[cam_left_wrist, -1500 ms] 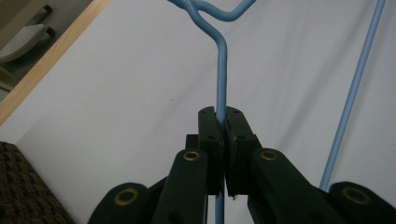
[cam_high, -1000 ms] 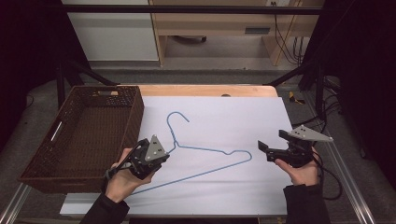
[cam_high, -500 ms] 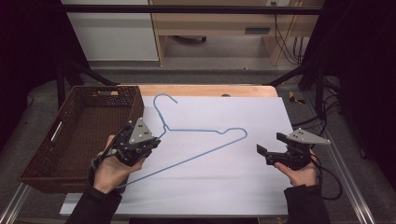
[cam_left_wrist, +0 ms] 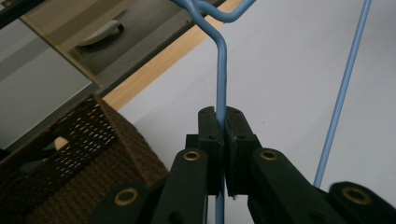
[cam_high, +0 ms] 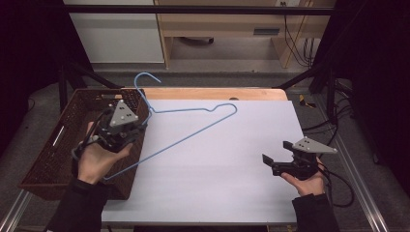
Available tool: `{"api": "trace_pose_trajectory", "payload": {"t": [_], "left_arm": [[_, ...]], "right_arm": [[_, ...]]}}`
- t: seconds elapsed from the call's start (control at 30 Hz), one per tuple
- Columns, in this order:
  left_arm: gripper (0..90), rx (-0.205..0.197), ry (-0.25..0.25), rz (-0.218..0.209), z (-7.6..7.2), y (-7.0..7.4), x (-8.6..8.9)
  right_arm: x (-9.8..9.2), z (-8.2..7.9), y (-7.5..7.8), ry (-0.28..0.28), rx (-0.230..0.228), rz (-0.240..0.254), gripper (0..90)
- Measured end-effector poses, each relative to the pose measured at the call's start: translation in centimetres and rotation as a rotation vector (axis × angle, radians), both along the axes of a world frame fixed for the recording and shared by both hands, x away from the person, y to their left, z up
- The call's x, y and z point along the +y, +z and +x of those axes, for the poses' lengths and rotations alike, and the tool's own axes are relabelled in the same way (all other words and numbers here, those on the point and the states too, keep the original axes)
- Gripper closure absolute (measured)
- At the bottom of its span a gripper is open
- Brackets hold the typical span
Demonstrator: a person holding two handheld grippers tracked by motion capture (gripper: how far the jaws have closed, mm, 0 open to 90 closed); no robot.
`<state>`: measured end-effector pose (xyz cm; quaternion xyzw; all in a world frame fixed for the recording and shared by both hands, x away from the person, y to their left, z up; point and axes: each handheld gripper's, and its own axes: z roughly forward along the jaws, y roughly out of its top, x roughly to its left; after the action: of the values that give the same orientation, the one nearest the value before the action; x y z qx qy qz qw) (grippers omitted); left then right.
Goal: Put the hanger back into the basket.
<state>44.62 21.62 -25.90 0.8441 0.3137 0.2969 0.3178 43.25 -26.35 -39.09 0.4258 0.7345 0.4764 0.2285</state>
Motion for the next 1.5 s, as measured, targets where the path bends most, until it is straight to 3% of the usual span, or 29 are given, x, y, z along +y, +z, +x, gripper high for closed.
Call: {"api": "trace_pose_trajectory", "payload": {"t": [0.33,0.63,0.93,1.03,1.17,1.4,1.5], "left_arm": [[86.9,-0.046,0.097,-0.013,0.8,2.2,3.7],[86.9,-0.063,0.150,0.003,1.6,2.7,6.2],[86.9,-0.057,0.256,0.006,2.5,1.9,9.5],[86.9,-0.055,0.319,0.011,2.7,1.4,11.5],[86.9,-0.052,0.367,0.013,2.8,0.6,13.0],[86.9,-0.040,0.408,0.024,3.0,-0.2,14.7],[86.9,-0.034,0.438,0.053,3.3,-0.8,15.5]], "right_arm": [[0.3,0.1,-0.2,0.011,0.000,0.000,7.5],[0.5,0.1,-0.2,0.011,0.002,0.004,7.3],[0.5,0.1,-0.3,0.014,0.000,0.002,7.2],[0.5,0.1,-0.3,0.016,0.003,0.001,7.2],[0.5,0.1,-0.3,0.016,0.004,-0.001,7.2],[0.5,0.1,-0.3,0.016,0.001,0.000,6.9],[0.6,0.2,-0.4,0.015,0.004,-0.005,6.7]]}}
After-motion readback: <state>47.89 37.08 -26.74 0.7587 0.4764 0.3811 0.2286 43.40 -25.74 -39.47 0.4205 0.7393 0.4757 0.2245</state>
